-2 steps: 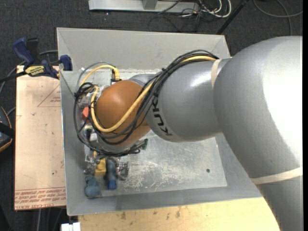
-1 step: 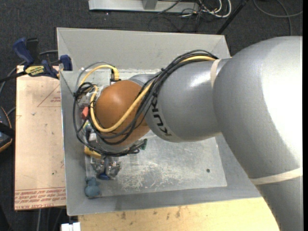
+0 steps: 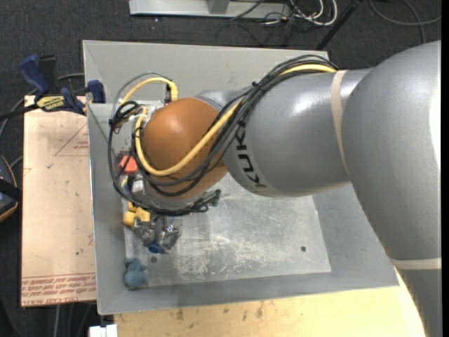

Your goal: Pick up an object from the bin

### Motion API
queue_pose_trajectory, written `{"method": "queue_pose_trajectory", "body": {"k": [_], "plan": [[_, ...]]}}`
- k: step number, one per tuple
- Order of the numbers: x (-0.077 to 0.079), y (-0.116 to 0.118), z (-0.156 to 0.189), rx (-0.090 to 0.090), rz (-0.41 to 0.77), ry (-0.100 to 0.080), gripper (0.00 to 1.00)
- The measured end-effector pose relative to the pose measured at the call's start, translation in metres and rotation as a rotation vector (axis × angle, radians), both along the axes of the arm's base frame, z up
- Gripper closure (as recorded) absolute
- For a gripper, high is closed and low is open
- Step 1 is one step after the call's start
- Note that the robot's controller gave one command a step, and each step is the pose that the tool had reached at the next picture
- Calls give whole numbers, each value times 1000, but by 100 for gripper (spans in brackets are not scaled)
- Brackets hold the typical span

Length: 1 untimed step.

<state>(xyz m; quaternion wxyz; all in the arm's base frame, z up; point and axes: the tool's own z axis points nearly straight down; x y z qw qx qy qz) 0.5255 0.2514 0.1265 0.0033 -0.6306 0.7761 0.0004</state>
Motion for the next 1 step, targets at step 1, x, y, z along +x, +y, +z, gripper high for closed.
{"method": "queue_pose_trajectory", "body": {"k": [1], "plan": [[0, 1, 35, -1, -3, 2, 100]]}}
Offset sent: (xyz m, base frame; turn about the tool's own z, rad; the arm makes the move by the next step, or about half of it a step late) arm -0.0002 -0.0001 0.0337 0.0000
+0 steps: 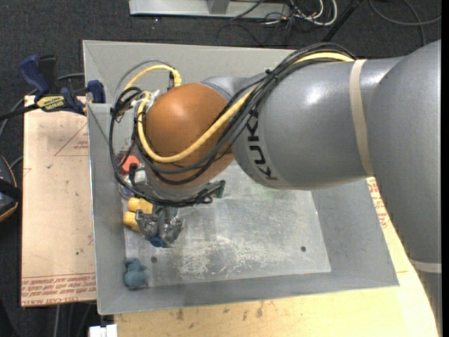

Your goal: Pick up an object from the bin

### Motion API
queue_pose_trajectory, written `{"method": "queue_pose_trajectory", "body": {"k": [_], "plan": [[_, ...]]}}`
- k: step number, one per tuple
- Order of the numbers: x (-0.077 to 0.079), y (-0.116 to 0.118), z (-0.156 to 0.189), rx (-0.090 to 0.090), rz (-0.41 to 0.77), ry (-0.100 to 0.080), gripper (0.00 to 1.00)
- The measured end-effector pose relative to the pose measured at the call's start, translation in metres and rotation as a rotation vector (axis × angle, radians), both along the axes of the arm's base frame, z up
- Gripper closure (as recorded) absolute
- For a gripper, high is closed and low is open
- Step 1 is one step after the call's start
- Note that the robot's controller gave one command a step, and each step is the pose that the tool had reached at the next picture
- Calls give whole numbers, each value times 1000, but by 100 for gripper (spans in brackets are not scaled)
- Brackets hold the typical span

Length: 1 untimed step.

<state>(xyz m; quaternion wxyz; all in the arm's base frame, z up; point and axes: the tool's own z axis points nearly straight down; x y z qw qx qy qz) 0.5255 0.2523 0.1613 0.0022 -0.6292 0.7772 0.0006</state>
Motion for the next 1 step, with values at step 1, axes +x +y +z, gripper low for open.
{"method": "queue_pose_trajectory", "body": {"k": [1], "plan": [[0, 1, 0, 0, -3, 4, 100]]}}
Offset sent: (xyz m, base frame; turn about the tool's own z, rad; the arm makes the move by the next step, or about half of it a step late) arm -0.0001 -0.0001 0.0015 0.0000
